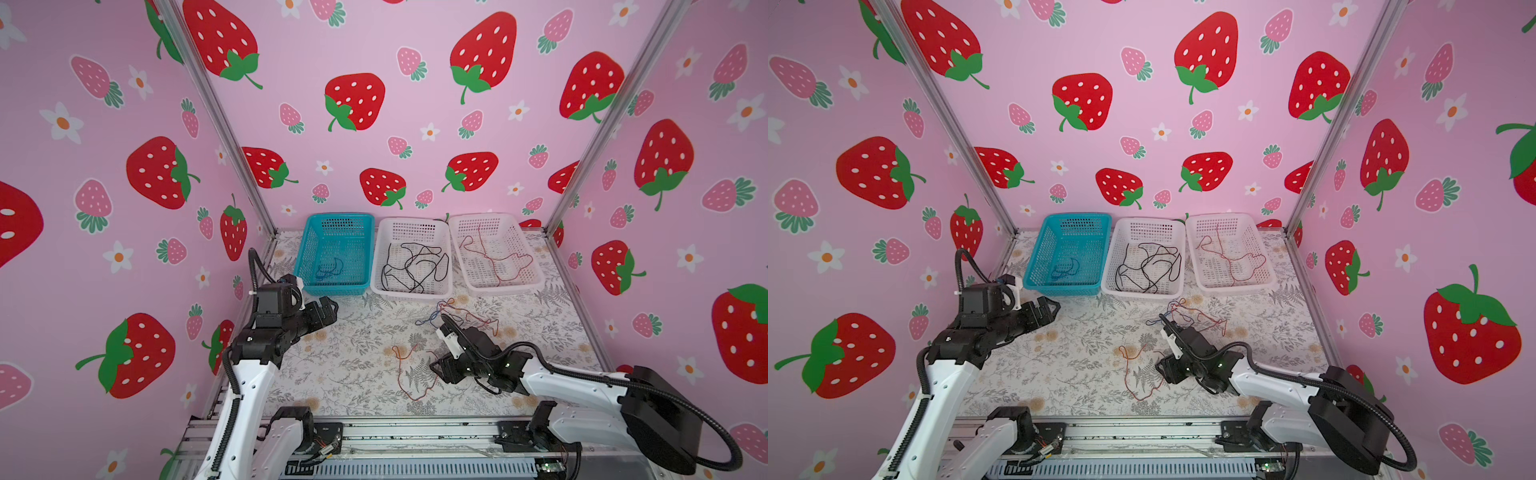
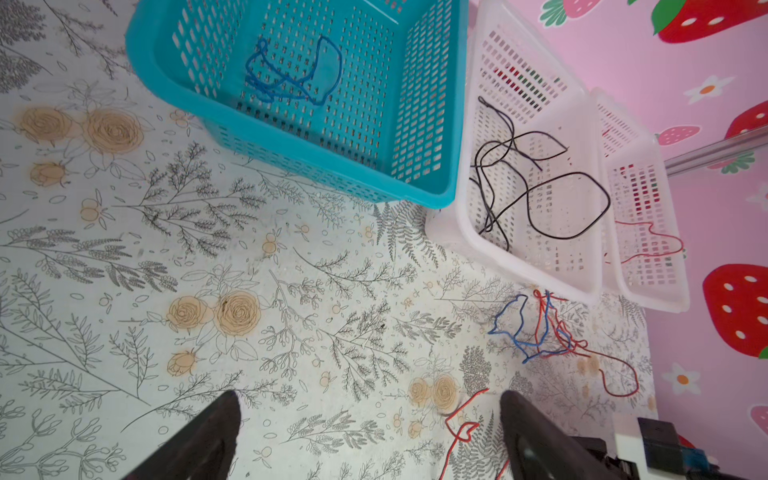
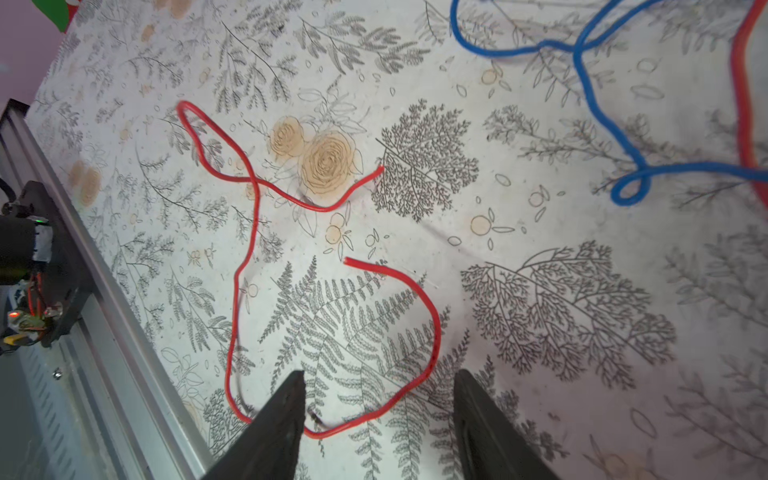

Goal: Untangle the cables

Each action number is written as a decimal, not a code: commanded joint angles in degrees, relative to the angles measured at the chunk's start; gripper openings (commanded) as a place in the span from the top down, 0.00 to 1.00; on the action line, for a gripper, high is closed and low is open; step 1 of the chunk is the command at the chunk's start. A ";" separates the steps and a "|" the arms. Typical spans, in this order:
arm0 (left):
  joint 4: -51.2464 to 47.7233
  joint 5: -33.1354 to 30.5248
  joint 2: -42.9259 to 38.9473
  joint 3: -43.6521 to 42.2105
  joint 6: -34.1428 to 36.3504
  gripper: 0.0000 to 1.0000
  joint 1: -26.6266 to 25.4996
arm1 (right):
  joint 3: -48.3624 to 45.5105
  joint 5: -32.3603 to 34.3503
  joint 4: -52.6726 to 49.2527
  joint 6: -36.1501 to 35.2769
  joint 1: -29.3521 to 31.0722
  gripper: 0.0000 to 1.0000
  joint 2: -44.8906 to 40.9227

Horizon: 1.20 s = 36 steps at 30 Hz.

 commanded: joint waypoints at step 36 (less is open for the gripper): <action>2.18 1.81 -2.08 -4.47 1.84 0.01 -0.26 | 7.20 13.85 -6.80 1.33 -2.24 1.00 -10.79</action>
